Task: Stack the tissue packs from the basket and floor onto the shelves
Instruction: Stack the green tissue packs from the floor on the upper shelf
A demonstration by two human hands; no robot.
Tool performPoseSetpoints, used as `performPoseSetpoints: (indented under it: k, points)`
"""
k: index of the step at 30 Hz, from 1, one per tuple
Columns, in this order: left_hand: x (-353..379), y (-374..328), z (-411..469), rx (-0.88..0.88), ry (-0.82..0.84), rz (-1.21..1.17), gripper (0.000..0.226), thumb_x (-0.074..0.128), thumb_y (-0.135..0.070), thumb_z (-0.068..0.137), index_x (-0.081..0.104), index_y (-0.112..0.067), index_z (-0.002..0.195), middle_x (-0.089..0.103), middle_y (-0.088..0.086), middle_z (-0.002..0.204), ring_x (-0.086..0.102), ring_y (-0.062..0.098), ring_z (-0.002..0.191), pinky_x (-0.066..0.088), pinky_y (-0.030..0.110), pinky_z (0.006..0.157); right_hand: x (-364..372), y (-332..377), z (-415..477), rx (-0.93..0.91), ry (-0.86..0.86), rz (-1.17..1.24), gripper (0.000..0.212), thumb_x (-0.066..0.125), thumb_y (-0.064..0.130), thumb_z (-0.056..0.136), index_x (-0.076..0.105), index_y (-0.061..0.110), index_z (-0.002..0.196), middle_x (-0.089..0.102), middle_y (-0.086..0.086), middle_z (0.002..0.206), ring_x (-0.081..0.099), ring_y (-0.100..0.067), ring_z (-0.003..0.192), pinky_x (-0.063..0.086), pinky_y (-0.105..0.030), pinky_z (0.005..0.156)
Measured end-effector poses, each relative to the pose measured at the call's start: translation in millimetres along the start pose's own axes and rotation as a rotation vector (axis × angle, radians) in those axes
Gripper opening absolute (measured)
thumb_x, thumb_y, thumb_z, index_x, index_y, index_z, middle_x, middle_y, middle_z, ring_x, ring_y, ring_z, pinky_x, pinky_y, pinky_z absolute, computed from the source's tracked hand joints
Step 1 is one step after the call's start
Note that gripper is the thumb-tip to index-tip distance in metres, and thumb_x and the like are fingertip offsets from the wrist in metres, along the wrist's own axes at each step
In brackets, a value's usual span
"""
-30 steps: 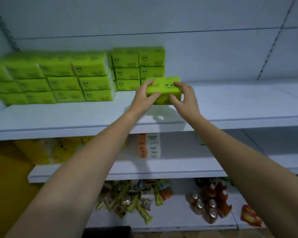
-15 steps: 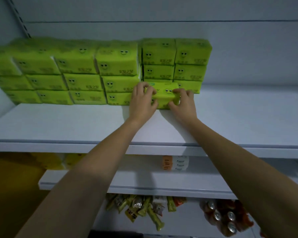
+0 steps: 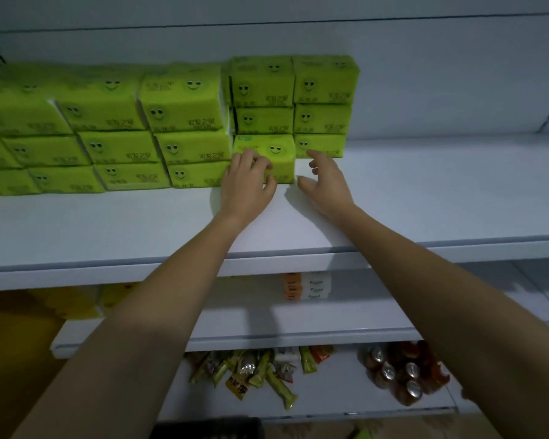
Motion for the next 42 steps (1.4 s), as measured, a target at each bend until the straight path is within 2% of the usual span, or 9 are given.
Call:
performPoseSetpoints:
  k: [3, 6, 11, 18, 25, 34, 38, 40, 42]
  points:
    - [8.1, -39.2, -0.2, 0.044, 0.100, -0.039, 0.037, 0.050, -0.027, 0.091, 0.054, -0.012, 0.125, 0.053, 0.008, 0.123, 0.043, 0.027, 0.118, 0.037, 0.038, 0.093, -32.5, -16.9, -20.4, -0.057, -0.020, -0.154, 0.052, 0.056, 0.018, 0.089, 0.040, 0.007, 0.137, 0.044, -0.016, 0.134, 0.044, -0.030, 0.122, 0.036, -0.036, 0.096]
    - [21.2, -95.7, -4.2, 0.147, 0.196, -0.075, 0.052, 0.045, -0.036, 0.094, 0.036, -0.018, 0.142, 0.042, 0.004, 0.142, 0.035, 0.024, 0.131, 0.030, 0.037, 0.103, -82.1, -41.4, -53.6, -0.066, -0.082, -0.253, 0.051, 0.056, 0.022, 0.088, 0.044, 0.004, 0.134, 0.048, -0.019, 0.132, 0.046, -0.034, 0.121, 0.036, -0.038, 0.098]
    - [44.4, -222.8, -17.1, 0.354, 0.325, -0.161, 0.062, 0.039, -0.043, 0.095, 0.022, -0.015, 0.148, 0.027, 0.007, 0.153, 0.026, 0.023, 0.140, 0.020, 0.036, 0.113, -179.0, -99.8, -143.6, -0.046, -0.144, -0.431, 0.050, 0.051, 0.028, 0.088, 0.049, 0.003, 0.131, 0.047, -0.020, 0.137, 0.046, -0.035, 0.125, 0.033, -0.038, 0.104]
    - [97.5, -424.4, -114.9, 0.698, 0.550, -0.222, 0.059, 0.038, -0.041, 0.097, 0.026, -0.011, 0.146, 0.028, 0.009, 0.153, 0.027, 0.023, 0.140, 0.019, 0.034, 0.113, -292.2, -221.5, -319.6, 0.296, -0.172, -0.543, 0.056, 0.051, 0.035, 0.092, 0.040, 0.006, 0.139, 0.037, -0.014, 0.146, 0.035, -0.028, 0.135, 0.024, -0.037, 0.111]
    - [168.2, -564.3, -283.9, 0.922, 0.848, -0.234, 0.055, 0.034, -0.042, 0.098, 0.029, -0.015, 0.146, 0.033, 0.005, 0.151, 0.031, 0.023, 0.137, 0.029, 0.039, 0.110, -342.3, -305.4, -527.1, 0.719, -0.222, -0.550, 0.056, 0.051, 0.035, 0.092, 0.037, 0.010, 0.141, 0.034, -0.012, 0.148, 0.033, -0.027, 0.136, 0.024, -0.036, 0.111]
    - [231.2, -648.6, -496.1, 1.154, 1.269, -0.254, 0.054, 0.036, -0.036, 0.098, 0.026, -0.013, 0.146, 0.038, 0.014, 0.145, 0.036, 0.030, 0.132, 0.028, 0.038, 0.107, -299.2, -353.2, -760.1, 1.418, -0.358, -0.305, 0.057, 0.053, 0.032, 0.091, 0.037, 0.010, 0.141, 0.032, -0.014, 0.149, 0.031, -0.029, 0.136, 0.023, -0.036, 0.111]
    - [275.5, -637.6, -584.8, 1.165, 1.470, -0.250, 0.055, 0.032, -0.038, 0.098, 0.025, -0.012, 0.147, 0.034, 0.013, 0.148, 0.034, 0.029, 0.134, 0.027, 0.037, 0.106, -232.5, -375.0, -846.4, 1.660, -0.458, -0.153, 0.065, 0.043, 0.047, 0.084, 0.046, 0.005, 0.134, 0.045, -0.018, 0.138, 0.041, -0.032, 0.129, 0.030, -0.039, 0.106]
    - [305.0, -626.1, -631.2, 1.166, 1.518, -0.282, 0.062, 0.024, -0.046, 0.094, 0.028, -0.012, 0.146, 0.036, 0.014, 0.146, 0.039, 0.032, 0.130, 0.033, 0.039, 0.103, -191.5, -392.7, -891.2, 1.766, -0.473, -0.051, 0.057, 0.052, 0.036, 0.089, 0.043, 0.005, 0.136, 0.043, -0.019, 0.139, 0.039, -0.032, 0.131, 0.031, -0.041, 0.108]
    - [340.4, -607.2, -689.9, 1.178, 1.638, -0.224, 0.058, 0.030, -0.040, 0.097, 0.023, -0.013, 0.147, 0.032, 0.016, 0.147, 0.038, 0.033, 0.130, 0.035, 0.039, 0.102, -146.7, -414.8, -935.7, 1.836, -0.458, -0.028, 0.053, 0.056, 0.026, 0.090, 0.042, 0.005, 0.137, 0.043, -0.019, 0.139, 0.040, -0.033, 0.130, 0.032, -0.043, 0.107]
Point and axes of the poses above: each hand's wrist, its own z-axis towards the middle knuckle, its own x-axis out of the palm, y = z × x, the point moved 4 cm from there along z, towards the middle knuckle
